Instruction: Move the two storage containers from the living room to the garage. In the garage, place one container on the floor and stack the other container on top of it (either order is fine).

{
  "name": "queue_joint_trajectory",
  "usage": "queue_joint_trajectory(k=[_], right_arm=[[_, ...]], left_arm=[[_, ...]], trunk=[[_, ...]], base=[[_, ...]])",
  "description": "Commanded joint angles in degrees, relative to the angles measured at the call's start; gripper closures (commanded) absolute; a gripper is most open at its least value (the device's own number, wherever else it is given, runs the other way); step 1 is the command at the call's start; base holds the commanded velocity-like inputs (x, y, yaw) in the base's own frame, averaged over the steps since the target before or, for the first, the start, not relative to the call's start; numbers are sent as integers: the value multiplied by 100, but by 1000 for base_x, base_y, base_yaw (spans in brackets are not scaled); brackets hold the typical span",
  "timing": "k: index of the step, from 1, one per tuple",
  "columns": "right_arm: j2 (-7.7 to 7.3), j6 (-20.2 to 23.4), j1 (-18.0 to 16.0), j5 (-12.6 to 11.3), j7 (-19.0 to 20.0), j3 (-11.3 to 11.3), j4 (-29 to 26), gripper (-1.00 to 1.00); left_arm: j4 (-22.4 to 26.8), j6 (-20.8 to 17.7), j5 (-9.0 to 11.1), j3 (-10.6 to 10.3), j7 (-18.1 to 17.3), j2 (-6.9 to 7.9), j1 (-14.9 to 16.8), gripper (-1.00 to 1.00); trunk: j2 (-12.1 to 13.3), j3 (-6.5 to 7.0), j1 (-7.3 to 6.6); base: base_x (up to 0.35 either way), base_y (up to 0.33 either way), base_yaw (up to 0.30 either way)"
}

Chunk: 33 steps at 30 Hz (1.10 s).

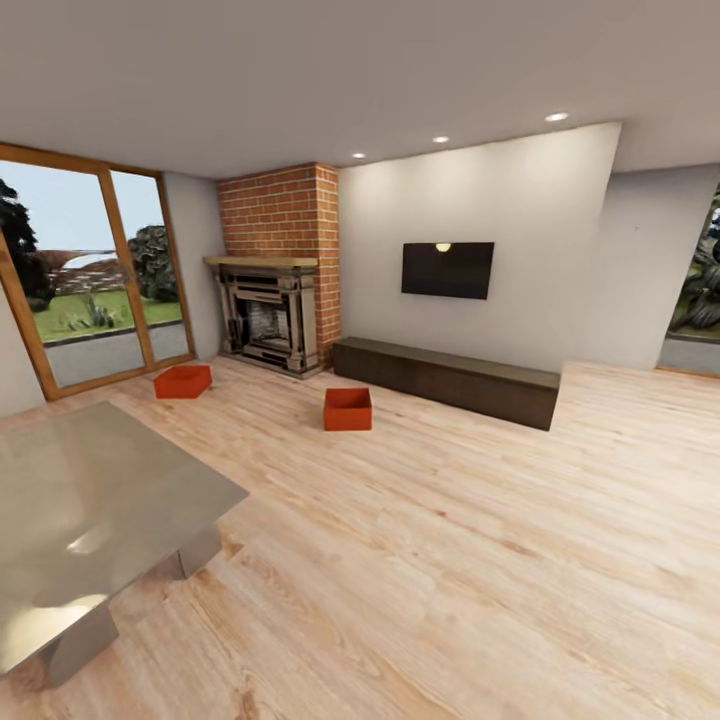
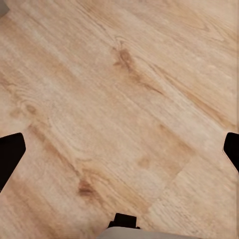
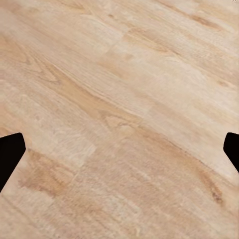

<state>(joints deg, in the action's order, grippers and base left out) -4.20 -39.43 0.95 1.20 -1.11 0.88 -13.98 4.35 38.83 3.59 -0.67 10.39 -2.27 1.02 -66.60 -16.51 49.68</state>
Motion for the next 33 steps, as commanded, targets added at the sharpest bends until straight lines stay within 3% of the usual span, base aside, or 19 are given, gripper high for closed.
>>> queue_joint_trajectory(k=[1, 33], right_arm=[[-2, -4, 2, 12, -12, 8, -9, -100], [-2, -4, 2, 12, -20, 8, -9, -100]], left_arm=[[-4, 19, 36, -12, -2, -1, 3, -100], [-3, 19, 36, -12, -10, -1, 3, -100]], trunk=[[-3, -6, 4], [-3, -6, 4]], base=[[325, -66, 0], [325, -4, 0]])
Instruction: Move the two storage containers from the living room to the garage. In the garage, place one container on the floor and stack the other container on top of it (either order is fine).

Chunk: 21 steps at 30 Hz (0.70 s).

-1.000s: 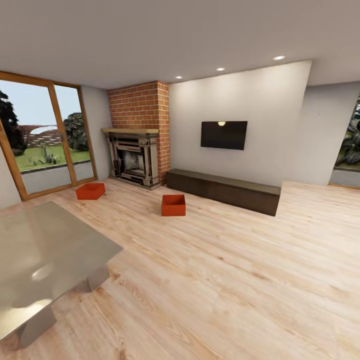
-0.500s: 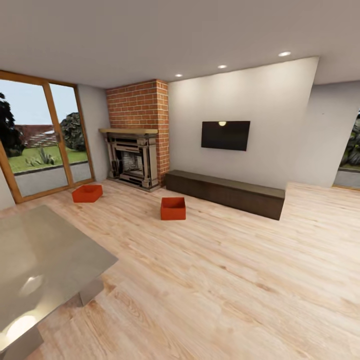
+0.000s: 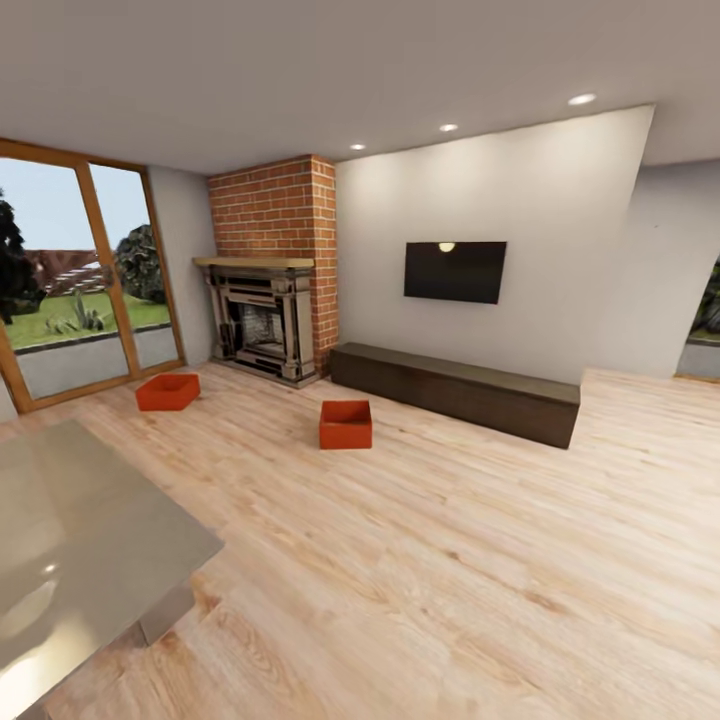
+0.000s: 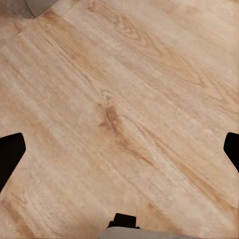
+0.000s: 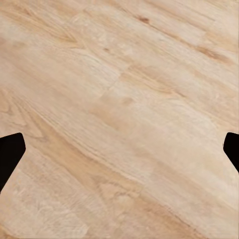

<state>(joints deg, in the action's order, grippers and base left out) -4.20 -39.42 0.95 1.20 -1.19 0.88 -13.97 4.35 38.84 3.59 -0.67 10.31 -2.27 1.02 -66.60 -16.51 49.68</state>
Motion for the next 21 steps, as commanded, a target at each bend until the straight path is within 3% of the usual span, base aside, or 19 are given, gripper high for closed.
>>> queue_joint_trajectory(k=[1, 21], right_arm=[[-2, -4, 2, 12, -13, 8, -9, -100], [-2, -4, 2, 5, -13, 0, -9, -100]], left_arm=[[-2, 19, 36, -12, -1, -1, 3, -100], [-2, 19, 36, -12, -2, -1, 3, -100]], trunk=[[-3, -5, 4], [-3, -5, 4]], base=[[325, 0, 0], [325, 0, 0]])
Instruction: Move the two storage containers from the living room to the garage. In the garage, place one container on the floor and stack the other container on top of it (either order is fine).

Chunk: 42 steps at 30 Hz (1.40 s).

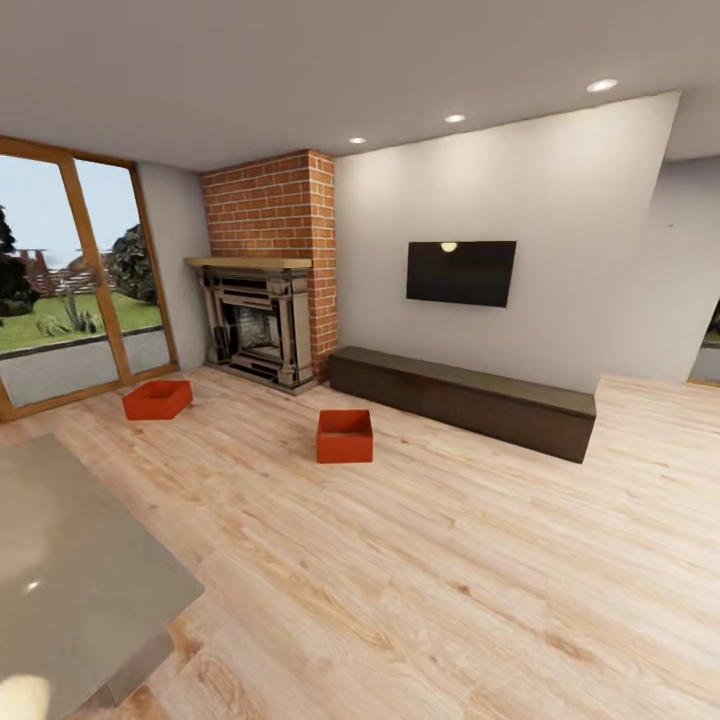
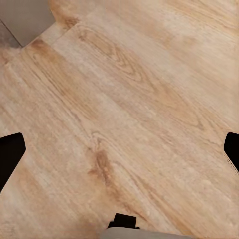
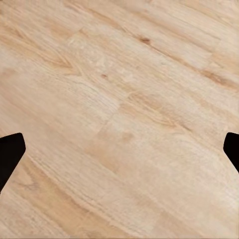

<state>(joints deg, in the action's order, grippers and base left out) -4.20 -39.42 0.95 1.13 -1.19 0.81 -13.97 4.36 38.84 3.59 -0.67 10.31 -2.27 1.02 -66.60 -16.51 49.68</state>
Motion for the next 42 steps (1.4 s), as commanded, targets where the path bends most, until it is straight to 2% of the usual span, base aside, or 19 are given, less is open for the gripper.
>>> queue_joint_trajectory(k=[1, 42], right_arm=[[-2, -4, 2, 11, -13, 7, -9, -100], [-2, -4, 2, 19, -8, 16, -9, -100]], left_arm=[[-3, 19, 36, -12, -2, -1, 3, -100], [-5, 19, 36, -12, 7, -1, 3, -100]], trunk=[[-3, -5, 4], [-3, -5, 4]], base=[[325, 0, 0], [325, 0, 0]])
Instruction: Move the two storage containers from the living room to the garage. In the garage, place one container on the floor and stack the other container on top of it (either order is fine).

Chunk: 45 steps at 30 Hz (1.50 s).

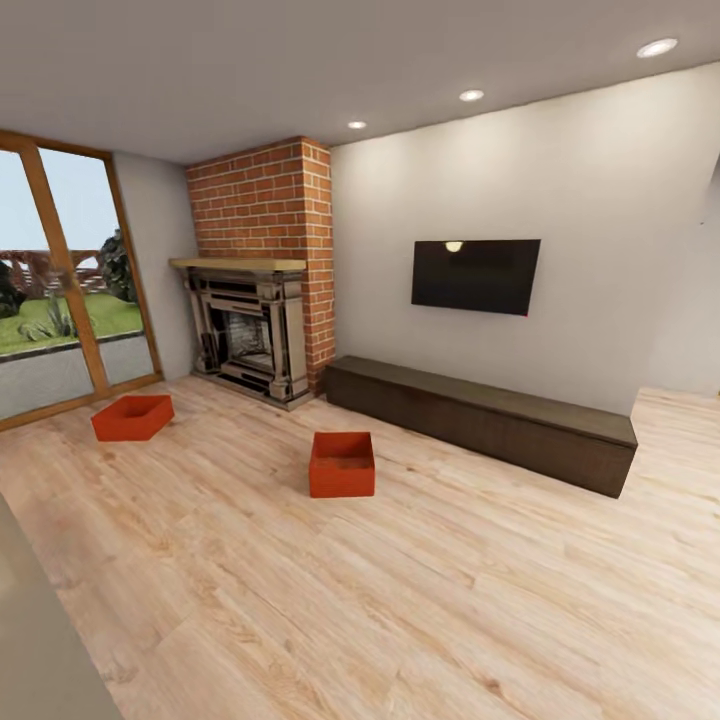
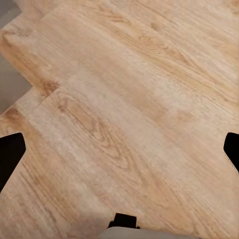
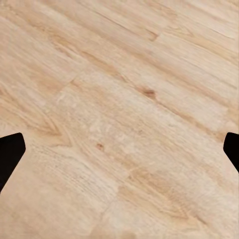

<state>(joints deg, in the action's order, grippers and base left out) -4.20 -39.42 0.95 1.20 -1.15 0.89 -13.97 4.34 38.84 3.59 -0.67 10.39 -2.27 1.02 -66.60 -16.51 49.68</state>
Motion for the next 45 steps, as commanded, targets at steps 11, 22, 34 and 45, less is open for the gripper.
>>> queue_joint_trajectory(k=[11, 22, 34, 45], right_arm=[[-2, -4, 2, 12, -10, 10, -10, -100], [-2, -4, 2, 12, -8, 9, -9, -100], [-2, -4, 2, 12, -8, 8, -9, -100], [-2, -4, 2, 12, -8, 8, -9, -100]], left_arm=[[-4, 19, 36, -12, -4, -1, 3, -100], [-3, 19, 36, -12, -4, -1, 3, -100], [-1, 19, 36, -12, -10, -1, 3, -100], [0, 19, 36, -12, -5, -1, 3, -100]], trunk=[[-3, -5, 4], [-3, -5, 4], [-3, -5, 4], [-3, -5, 4]], base=[[325, 0, 0], [325, 0, 0], [325, 40, 0], [322, 100, 0]])
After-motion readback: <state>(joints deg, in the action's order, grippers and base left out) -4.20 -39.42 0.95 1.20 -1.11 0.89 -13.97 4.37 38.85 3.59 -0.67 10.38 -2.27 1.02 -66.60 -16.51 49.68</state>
